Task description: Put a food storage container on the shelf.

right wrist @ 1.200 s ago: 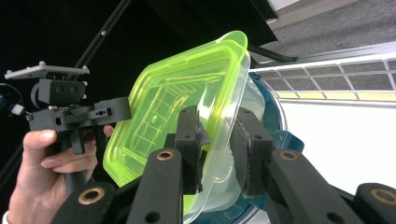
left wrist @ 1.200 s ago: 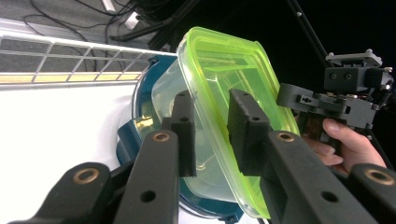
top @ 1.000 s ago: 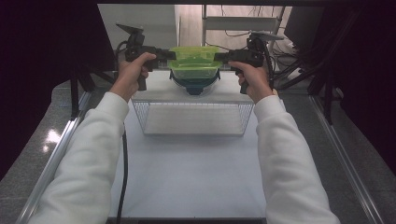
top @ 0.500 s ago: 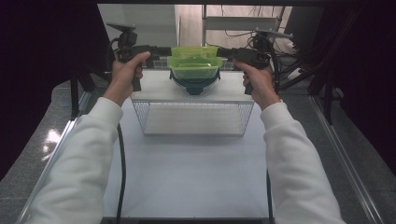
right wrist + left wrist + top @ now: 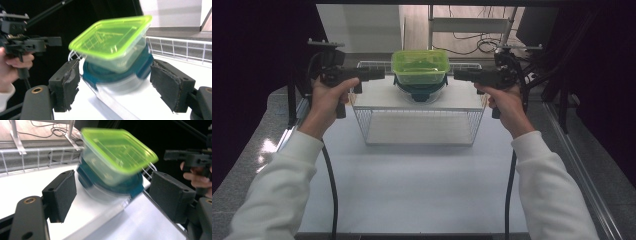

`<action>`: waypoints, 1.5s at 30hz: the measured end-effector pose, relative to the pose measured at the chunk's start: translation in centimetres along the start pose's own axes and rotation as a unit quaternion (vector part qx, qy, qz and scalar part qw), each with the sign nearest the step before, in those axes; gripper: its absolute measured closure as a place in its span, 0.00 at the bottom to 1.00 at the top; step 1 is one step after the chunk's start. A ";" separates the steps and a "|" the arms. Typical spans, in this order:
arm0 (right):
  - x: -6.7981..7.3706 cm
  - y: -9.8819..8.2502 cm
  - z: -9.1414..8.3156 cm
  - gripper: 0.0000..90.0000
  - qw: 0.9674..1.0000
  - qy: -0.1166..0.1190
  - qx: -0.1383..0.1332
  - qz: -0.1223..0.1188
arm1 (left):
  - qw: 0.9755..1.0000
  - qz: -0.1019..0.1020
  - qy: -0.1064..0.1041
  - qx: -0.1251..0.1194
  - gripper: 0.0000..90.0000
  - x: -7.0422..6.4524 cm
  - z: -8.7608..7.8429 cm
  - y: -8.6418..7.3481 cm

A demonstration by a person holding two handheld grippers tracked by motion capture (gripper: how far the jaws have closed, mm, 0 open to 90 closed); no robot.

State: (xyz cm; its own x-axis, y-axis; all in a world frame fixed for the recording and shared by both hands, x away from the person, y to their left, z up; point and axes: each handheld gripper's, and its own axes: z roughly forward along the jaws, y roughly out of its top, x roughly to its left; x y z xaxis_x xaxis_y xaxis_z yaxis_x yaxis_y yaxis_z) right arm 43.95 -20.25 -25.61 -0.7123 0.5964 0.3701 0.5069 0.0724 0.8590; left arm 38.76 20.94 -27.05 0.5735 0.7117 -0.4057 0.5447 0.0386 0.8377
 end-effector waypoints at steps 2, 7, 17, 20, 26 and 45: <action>0.4 -1.0 -0.8 0.26 1.000 -0.008 0.008 -0.021 | 1.000 0.008 0.011 0.000 0.25 -0.7 -0.5 -1.0; 1.6 -4.0 -2.6 0.26 0.998 -0.023 0.016 -0.048 | 0.999 0.030 0.022 0.007 0.26 -2.4 -1.7 -4.7; 2.7 -11.7 -6.5 0.26 0.999 -0.007 0.015 -0.046 | 0.997 0.058 0.031 0.045 0.26 -3.8 -2.0 -13.5; 2.8 -14.0 -7.2 0.25 0.998 -0.024 0.026 -0.056 | 0.997 0.053 0.026 0.055 0.26 -3.7 -1.9 -16.0; 2.0 -18.4 -7.4 0.24 0.997 -0.045 0.047 -0.052 | 0.992 0.054 0.044 0.108 0.25 -2.7 -0.1 -20.6; -1.0 -23.9 -6.4 0.22 0.988 -0.095 0.113 -0.035 | 0.986 0.043 0.078 0.141 0.23 -1.2 0.7 -24.6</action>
State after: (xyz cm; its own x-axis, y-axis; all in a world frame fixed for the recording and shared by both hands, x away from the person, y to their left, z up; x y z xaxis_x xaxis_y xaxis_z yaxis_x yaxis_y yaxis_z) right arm 29.42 -27.72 -44.28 -0.6561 0.7219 0.2203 0.5705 0.2832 0.7709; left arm 25.14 18.63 -47.39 0.5366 0.8034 -0.2582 0.6593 -0.2082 0.7225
